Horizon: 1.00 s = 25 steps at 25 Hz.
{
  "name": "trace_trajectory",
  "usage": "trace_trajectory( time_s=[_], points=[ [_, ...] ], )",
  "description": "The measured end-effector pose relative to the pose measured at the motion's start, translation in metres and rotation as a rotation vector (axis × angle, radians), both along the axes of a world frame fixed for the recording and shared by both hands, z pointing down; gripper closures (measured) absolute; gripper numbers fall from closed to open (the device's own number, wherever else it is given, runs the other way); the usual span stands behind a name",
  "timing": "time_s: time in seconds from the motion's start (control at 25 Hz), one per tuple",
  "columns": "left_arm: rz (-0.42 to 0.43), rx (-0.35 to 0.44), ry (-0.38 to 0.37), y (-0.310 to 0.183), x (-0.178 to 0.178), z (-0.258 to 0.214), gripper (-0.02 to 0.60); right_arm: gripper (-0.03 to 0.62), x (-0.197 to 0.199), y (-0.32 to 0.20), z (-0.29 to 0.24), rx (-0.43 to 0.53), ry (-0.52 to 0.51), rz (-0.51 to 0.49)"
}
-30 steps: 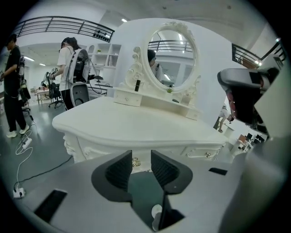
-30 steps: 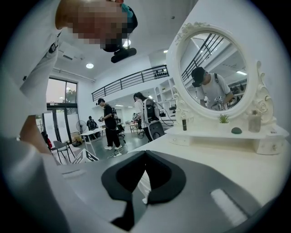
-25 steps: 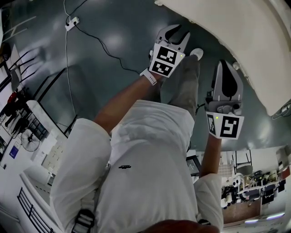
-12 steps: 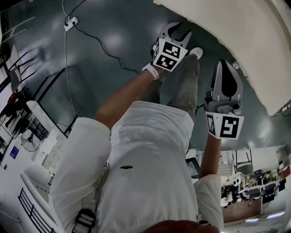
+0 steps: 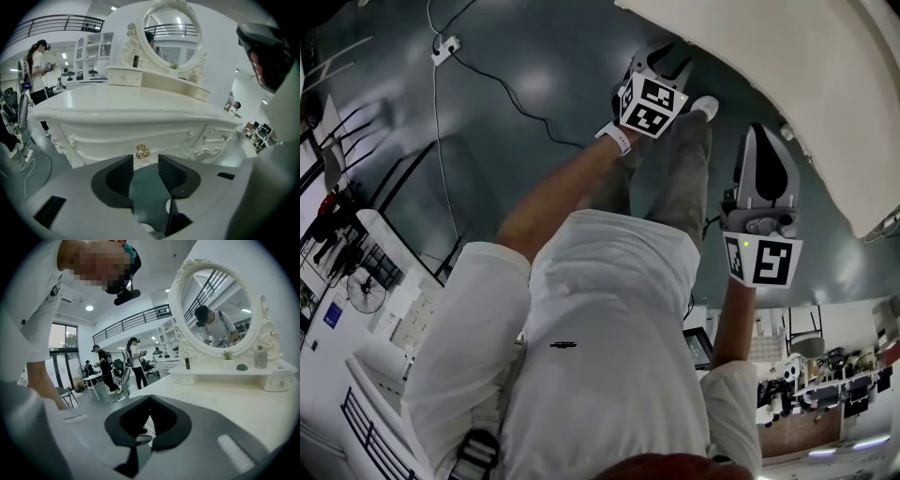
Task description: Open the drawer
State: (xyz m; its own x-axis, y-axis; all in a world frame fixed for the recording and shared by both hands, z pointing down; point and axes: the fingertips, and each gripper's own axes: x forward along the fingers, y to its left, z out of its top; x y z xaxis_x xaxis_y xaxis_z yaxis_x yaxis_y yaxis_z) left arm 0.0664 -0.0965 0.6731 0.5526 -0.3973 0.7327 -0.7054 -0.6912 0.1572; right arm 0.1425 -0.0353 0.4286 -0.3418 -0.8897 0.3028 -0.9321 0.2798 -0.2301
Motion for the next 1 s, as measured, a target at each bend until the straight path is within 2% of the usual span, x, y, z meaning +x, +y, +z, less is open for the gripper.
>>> trace_trajectory(
  time_s=[0.64,1.0],
  points=[
    [0.011,0.004,-0.014,-0.017,0.017,0.015,0.402,0.583,0.007,0.004,0.009,-0.023,-0.006,0.007],
    [-0.02,-0.007,-0.034,-0.029,0.017,0.025,0.402,0.583,0.011,0.001,0.009,-0.028,-0.012,0.017]
  ],
)
